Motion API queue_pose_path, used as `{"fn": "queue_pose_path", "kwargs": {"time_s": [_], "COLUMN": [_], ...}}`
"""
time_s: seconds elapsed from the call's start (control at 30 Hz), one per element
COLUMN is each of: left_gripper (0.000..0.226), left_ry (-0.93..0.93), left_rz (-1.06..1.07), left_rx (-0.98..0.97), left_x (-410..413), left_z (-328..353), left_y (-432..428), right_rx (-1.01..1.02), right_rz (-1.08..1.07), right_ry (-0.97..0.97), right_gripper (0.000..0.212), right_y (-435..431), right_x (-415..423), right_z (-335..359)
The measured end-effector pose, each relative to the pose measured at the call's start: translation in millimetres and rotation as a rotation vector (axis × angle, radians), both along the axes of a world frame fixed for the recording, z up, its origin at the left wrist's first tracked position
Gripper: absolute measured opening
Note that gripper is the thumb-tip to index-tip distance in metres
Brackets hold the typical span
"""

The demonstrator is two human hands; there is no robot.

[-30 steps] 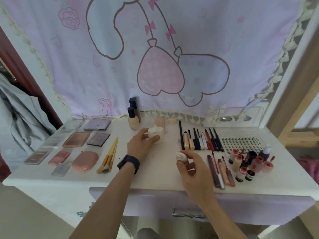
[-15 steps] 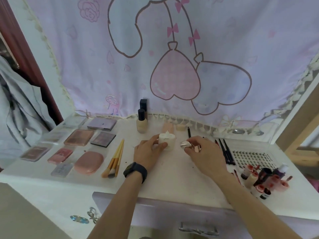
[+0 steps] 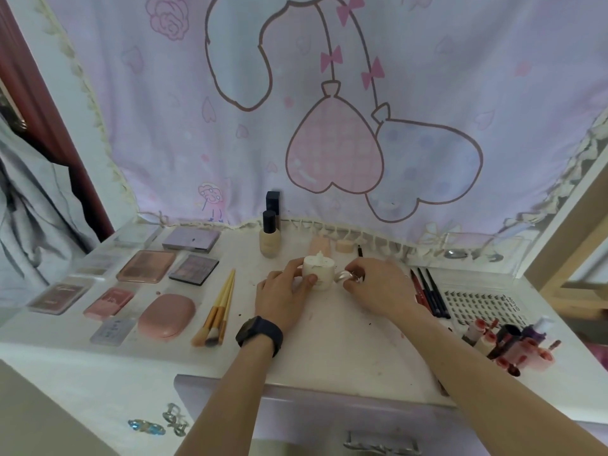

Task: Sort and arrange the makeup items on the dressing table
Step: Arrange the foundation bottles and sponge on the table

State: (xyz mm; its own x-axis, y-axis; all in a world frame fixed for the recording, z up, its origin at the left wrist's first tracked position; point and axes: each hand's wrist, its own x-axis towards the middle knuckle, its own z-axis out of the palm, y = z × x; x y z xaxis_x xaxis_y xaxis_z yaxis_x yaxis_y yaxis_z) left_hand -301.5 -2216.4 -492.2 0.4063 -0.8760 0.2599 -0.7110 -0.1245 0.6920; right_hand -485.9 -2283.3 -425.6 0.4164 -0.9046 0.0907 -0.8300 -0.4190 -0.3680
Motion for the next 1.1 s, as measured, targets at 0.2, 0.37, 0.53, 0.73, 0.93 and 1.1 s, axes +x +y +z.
{"fn": "queue_pose_path", "kwargs": {"time_s": [0.2,0.37,0.53,0.73,0.93,1.1], "left_gripper": [0.037,0.039,0.042,0.041,0.043,0.049], "left_ry": [-0.018,-0.007,-0.020,-0.010,-0.022,-0.022], "left_rz": [0.000,0.005,0.007,0.011,0.007,-0.006], "left_rx": [0.005,0.008,0.005,-0.002,0.012,0.030], "left_x": [-1.6,-2.5,-2.5,-2.6,-3.8,-4.9], "left_z": [0.3,3.0,3.9,3.3,5.2,6.3], "left_y": [0.6,0.7,1.0,0.8,2.4,3.4], "right_rx": [-0.044,-0.079,-0.050,-0.047,-0.052,-0.072], "right_rz": [0.040,0.075,0.072,0.068,0.065,0.060], "right_ry": [0.024,0.081,0.150,0.153,0.160,0.122], "right_gripper": [0.030,0.030,0.033,0.035,0.036,0.041], "right_y": [-3.8,-10.0,-11.6,-12.2,-12.6,-8.9], "right_x": [1.6,2.9,1.8,1.8,2.3,-3.7], "right_z": [3.0,7.4,3.5,2.5,0.3,4.2]}}
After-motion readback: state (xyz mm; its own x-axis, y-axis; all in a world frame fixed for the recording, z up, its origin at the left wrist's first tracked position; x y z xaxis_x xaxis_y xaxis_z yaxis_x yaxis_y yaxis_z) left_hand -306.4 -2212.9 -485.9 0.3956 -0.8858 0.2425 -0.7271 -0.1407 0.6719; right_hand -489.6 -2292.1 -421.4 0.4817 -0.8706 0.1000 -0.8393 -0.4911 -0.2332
